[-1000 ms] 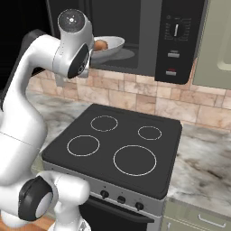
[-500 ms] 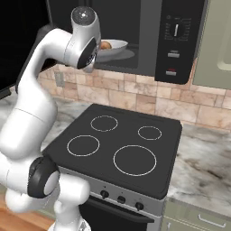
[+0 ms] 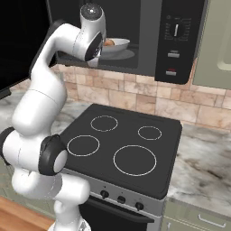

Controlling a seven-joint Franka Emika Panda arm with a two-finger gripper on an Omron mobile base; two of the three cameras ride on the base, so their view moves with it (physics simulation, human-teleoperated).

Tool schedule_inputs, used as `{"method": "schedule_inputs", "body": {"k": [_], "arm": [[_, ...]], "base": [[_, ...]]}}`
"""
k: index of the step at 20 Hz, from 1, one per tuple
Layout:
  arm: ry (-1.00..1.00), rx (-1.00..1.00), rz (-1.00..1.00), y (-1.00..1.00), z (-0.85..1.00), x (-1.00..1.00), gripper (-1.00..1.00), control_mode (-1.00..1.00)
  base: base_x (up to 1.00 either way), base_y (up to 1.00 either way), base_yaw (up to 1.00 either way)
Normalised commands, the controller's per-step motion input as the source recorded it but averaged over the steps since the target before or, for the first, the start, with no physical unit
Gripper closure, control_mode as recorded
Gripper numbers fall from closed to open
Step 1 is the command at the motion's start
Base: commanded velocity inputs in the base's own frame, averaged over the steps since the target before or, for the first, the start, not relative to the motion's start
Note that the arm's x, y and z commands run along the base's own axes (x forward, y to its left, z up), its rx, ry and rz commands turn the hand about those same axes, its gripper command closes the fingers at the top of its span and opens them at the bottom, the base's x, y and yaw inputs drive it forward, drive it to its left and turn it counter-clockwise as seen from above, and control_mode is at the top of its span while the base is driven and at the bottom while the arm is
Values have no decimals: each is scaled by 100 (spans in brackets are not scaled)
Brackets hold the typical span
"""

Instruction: Place the bowl containing the onion and eggplant in the microwave. Close the microwave door and press the start button to microwave the meal.

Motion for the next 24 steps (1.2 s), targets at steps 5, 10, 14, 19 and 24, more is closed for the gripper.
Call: {"method": "schedule_inputs", "body": {"k": [5, 10, 14, 19, 24], "arm": [[0, 0, 0, 1, -14, 58, 100, -100], [0, 0, 0, 0, -21, 64, 100, -100], [0, 0, 0, 1, -15, 64, 100, -100], [0, 0, 0, 2, -3, 52, -100, -100], [-1, 0, 0, 0, 0, -5, -100, -100]], "base": [[0, 0, 0], [0, 0, 0], [0, 0, 0], [0, 0, 0], [0, 0, 0]]}}
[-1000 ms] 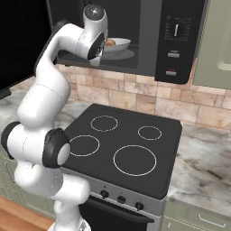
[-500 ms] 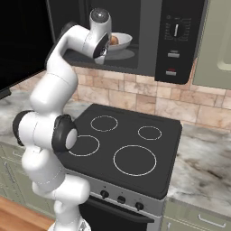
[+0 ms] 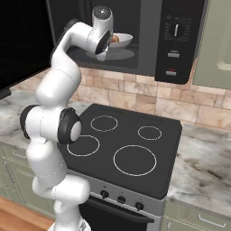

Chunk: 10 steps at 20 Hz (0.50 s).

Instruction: Place the bowl containing the onion and eggplant in the microwave. Close the microwave door and press the start button to microwave the meal.

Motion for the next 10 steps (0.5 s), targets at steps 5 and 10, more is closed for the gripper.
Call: {"method": "schedule_inputs", "body": {"k": [5, 10], "arm": [[-12, -2, 0, 0, 1, -59, -100, -100], [-22, -8, 0, 2, -22, -97, -100, -100]], "base": [[0, 0, 0], [0, 0, 0]]}}
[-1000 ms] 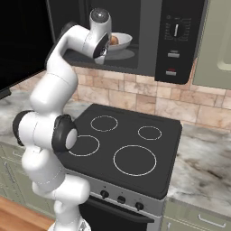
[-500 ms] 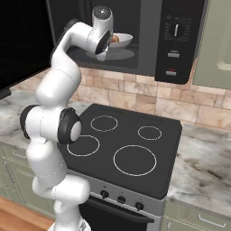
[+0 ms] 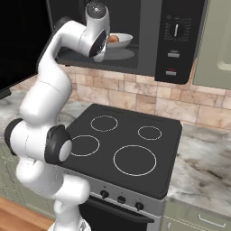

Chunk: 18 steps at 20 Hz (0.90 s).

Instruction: Place the bowl containing the onion and eggplant in the microwave. Close the microwave door and press the start button to microwave the meal.

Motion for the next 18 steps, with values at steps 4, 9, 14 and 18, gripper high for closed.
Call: {"method": "schedule_inputs", "body": {"k": [4, 9, 14, 18], "arm": [[-31, -9, 0, 21, -48, -100, -100, -100], [-9, -13, 3, 6, -1, -93, -100, -100], [0, -30, 19, 0, 35, -100, -100, -100], [0, -44, 20, 0, 65, -99, -100, -100]], "base": [[0, 0, 0], [0, 0, 0], [0, 0, 0], [0, 0, 0]]}}
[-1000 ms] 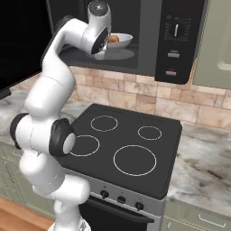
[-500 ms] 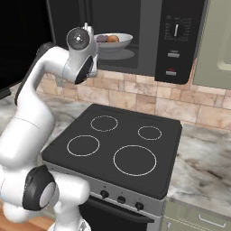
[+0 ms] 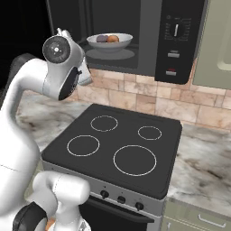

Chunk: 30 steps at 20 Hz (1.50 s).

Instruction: Place the bowl containing the onion and eggplant in the microwave. Close the microwave door and press the start button to microwave the meal.

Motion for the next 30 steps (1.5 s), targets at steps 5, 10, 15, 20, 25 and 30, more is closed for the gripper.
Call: {"method": "schedule_inputs", "body": {"k": [5, 10, 15, 20, 25, 30], "arm": [[4, -55, 19, 0, 40, -87, -100, -100], [3, -55, 27, -8, 11, -68, -100, -100], [0, -49, 31, 0, -1, -52, -100, -100], [0, -57, 32, 0, 0, -37, -100, -100], [-1, -56, 29, 6, -31, -41, -100, -100], [-1, -57, 21, 27, -61, -30, -100, -100]], "base": [[0, 0, 0], [0, 0, 0], [0, 0, 0], [0, 0, 0], [0, 0, 0], [0, 0, 0]]}}
